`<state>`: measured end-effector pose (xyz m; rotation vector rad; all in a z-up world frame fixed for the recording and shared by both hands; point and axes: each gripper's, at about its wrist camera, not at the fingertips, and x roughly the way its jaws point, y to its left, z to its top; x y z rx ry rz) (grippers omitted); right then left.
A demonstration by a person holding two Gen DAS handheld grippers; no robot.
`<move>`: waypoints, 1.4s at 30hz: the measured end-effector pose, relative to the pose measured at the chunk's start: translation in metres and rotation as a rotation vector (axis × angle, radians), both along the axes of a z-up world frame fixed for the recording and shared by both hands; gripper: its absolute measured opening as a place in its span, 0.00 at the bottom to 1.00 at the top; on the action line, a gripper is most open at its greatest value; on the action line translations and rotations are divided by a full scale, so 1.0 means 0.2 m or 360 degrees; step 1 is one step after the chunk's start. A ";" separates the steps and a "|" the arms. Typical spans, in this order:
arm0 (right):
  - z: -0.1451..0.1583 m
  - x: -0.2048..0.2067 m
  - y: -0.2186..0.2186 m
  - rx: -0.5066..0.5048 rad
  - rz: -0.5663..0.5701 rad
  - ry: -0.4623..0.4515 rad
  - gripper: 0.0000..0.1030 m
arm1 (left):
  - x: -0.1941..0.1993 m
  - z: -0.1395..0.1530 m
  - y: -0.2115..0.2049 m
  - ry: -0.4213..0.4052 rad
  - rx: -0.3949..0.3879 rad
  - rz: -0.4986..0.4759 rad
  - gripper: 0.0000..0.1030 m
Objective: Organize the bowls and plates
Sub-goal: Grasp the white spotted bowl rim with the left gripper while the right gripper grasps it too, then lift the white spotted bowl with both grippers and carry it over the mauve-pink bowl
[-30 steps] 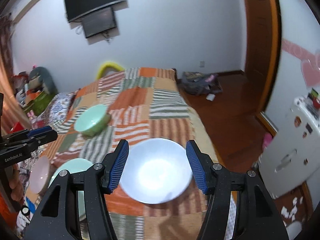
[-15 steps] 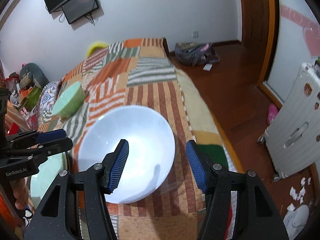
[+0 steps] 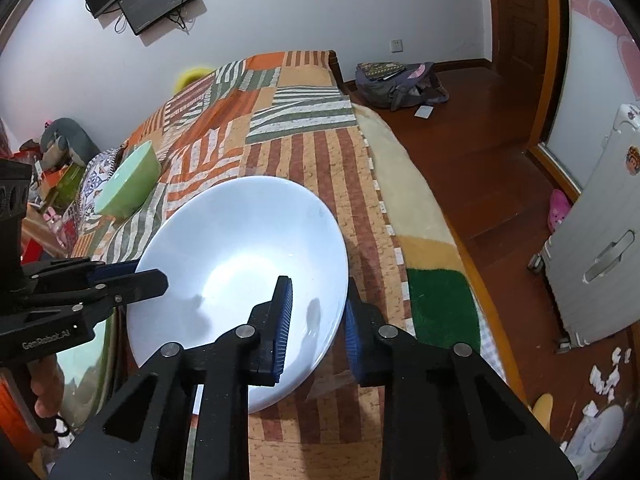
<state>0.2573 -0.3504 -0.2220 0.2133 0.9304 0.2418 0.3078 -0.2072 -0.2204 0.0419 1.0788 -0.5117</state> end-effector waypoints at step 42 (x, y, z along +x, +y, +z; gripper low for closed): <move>0.54 -0.22 0.86 -0.0041 0.0466 -0.0432 0.20 | -0.61 0.71 0.90 -0.0575 -0.0074 0.0509 0.12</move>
